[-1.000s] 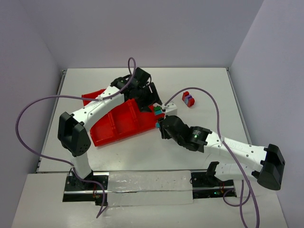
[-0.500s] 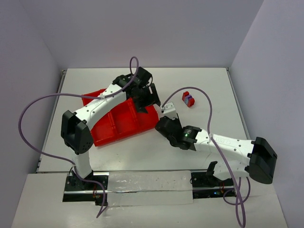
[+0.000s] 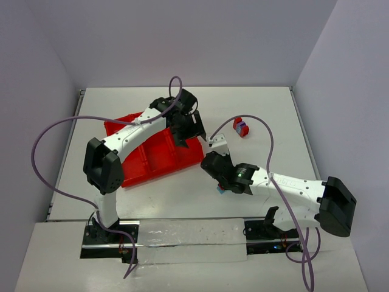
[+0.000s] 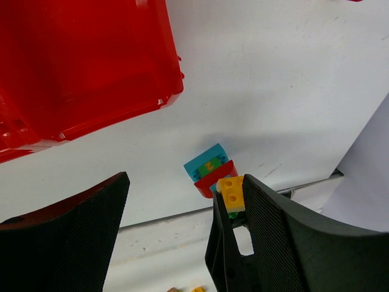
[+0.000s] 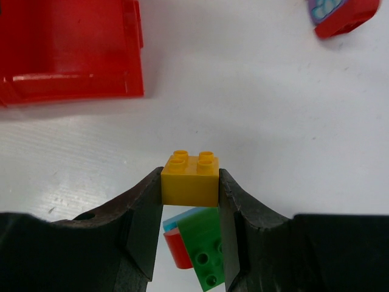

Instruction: Sort the legos into containers by color

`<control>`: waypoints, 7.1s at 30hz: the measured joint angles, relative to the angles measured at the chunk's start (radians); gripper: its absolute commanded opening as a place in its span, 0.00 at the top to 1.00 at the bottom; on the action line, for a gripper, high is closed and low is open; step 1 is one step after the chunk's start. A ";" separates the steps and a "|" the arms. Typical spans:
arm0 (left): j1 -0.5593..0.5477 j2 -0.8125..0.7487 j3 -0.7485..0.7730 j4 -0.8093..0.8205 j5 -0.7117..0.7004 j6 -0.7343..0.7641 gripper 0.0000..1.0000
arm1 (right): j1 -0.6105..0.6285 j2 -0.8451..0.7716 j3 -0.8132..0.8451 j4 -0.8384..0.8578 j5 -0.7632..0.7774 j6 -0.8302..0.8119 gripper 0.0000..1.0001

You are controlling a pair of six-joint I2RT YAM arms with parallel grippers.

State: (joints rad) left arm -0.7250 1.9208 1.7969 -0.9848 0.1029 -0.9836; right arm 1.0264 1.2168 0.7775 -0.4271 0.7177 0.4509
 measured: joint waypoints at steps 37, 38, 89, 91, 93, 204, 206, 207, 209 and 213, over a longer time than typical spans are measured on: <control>0.481 -0.583 -0.304 0.138 -0.089 0.300 0.01 | -0.226 0.462 0.635 0.088 -0.456 -0.004 0.91; 0.481 -0.592 -0.325 0.155 -0.090 0.299 0.01 | -0.233 0.483 0.656 0.081 -0.462 -0.004 0.91; 0.485 -0.668 -0.380 0.209 -0.118 0.324 0.01 | -0.344 1.081 1.438 -0.101 -0.472 -0.044 0.37; 0.485 -0.668 -0.391 0.216 -0.118 0.326 0.01 | -0.345 1.001 1.379 -0.105 -0.463 -0.053 0.37; 0.485 -0.668 -0.407 0.222 -0.117 0.326 0.01 | -0.347 0.894 1.292 -0.099 -0.455 -0.057 0.37; 0.065 -0.913 -0.903 0.870 0.197 0.663 0.01 | -0.313 0.060 0.575 -0.371 -0.751 -0.015 1.00; 0.032 -0.922 -0.926 0.893 0.176 0.695 0.01 | -0.319 0.060 0.580 -0.374 -0.775 -0.023 1.00; 0.013 -0.923 -0.932 0.903 0.162 0.711 0.01 | -0.320 0.060 0.580 -0.377 -0.790 -0.025 1.00; -0.023 -0.920 -0.938 0.924 0.134 0.744 0.01 | -0.321 0.061 0.580 -0.383 -0.817 -0.029 1.00; -0.096 -0.911 -0.948 0.970 0.076 0.807 0.01 | -0.324 0.062 0.583 -0.389 -0.867 -0.031 1.00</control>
State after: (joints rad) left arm -0.8211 1.0100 0.8494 -0.0147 0.1791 -0.1765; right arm 0.7025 1.2785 1.3601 -0.8165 -0.1493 0.4198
